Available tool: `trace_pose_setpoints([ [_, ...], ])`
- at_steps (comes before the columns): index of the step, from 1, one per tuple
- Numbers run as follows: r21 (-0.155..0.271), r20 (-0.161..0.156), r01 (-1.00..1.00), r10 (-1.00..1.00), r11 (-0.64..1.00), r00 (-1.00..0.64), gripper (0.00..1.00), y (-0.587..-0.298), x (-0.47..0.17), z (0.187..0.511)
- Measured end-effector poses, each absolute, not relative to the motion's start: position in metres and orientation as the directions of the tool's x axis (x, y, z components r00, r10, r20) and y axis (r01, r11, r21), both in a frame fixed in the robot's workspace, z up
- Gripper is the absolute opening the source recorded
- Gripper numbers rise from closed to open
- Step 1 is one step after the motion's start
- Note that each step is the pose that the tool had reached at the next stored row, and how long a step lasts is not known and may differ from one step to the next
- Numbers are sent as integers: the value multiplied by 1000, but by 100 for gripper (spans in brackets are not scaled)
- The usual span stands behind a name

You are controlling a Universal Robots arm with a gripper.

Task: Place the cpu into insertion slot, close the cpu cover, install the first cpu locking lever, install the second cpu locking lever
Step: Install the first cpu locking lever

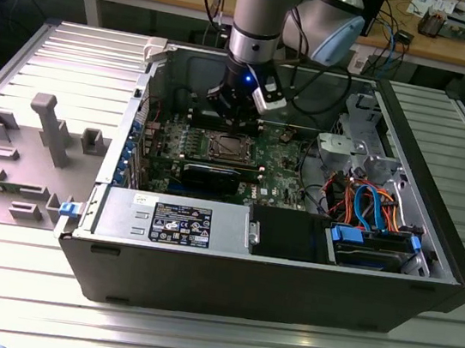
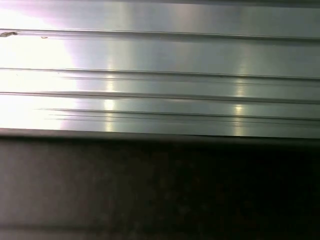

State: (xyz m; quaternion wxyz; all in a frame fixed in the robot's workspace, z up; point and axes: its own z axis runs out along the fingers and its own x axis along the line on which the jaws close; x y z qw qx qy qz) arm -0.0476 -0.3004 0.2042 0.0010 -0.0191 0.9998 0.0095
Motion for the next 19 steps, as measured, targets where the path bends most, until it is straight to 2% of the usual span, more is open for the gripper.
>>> trace_pose_setpoints([
  [4, 20, 11, -41, -41, 999, -999, 11, -300, -32, 203],
  [10, 39, 9, -48, -48, 998, -999, 11, -300, -31, 206],
  [19, 39, 3, -48, -48, 998, -999, 11, -301, -64, 206],
])
